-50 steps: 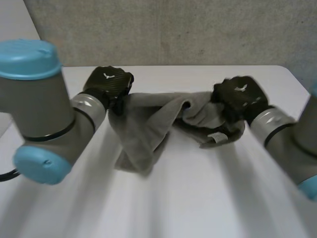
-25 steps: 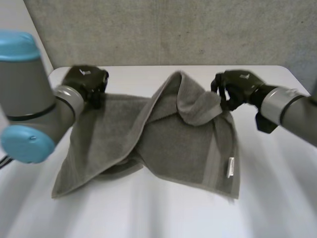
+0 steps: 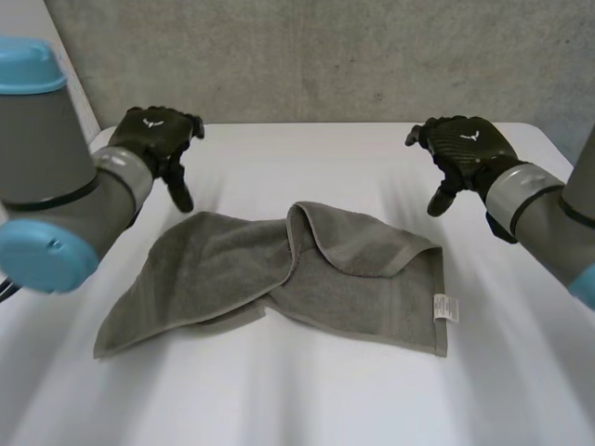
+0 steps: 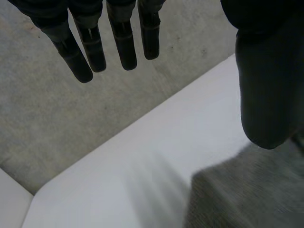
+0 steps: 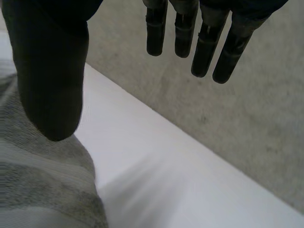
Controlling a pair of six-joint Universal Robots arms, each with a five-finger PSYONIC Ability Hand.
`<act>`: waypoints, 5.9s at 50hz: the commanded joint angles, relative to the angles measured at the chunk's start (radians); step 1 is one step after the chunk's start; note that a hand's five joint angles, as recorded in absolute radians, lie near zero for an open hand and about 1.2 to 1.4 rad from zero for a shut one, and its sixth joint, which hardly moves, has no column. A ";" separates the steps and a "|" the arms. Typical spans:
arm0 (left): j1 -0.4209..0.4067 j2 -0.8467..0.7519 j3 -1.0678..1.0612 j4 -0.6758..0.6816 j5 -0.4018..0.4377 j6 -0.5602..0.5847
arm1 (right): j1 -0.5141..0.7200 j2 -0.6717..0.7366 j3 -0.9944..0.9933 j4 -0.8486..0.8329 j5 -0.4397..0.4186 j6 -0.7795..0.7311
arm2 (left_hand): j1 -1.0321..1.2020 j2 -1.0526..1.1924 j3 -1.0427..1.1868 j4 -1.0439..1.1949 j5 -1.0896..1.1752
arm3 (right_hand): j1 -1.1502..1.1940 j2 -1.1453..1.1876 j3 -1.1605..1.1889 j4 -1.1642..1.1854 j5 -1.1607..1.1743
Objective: Fold the towel.
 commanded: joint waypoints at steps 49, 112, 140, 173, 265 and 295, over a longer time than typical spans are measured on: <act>0.073 0.287 -0.818 0.358 0.000 0.154 | 0.168 0.411 -0.098 -0.232 0.268 -0.375 | -0.046 -0.062 -0.033 -0.050 -0.190 | 1.026 1.044 1.030 1.035 1.025; 0.145 0.282 -0.490 0.075 0.161 0.281 | -0.025 -0.056 -0.161 0.451 -0.046 -0.385 | 0.984 0.968 0.998 0.980 0.840 | 1.026 1.044 1.030 1.035 1.025; 0.157 0.074 -0.430 0.035 0.224 0.238 | 0.010 0.119 -0.113 0.392 -0.040 -0.385 | 0.550 0.534 0.563 0.546 0.406 | 1.026 1.044 1.030 1.035 1.025; 0.091 0.024 0.408 0.176 0.129 -0.150 | 0.019 -0.137 -0.186 -0.562 -0.027 -0.067 | 0.984 0.968 0.998 0.980 0.840 | 1.026 1.044 1.030 1.035 1.025; 0.183 0.540 -0.492 0.253 0.241 0.172 | -0.214 -0.276 -0.159 0.460 -0.176 -0.272 | 0.984 0.968 0.998 0.980 0.840 | 1.026 1.044 1.030 1.035 1.025; 0.154 0.054 0.082 0.036 0.315 0.152 | -0.045 0.041 -0.370 0.049 -0.083 -0.365 | 0.984 0.968 0.998 0.980 0.840 | 1.026 1.044 1.030 1.035 1.025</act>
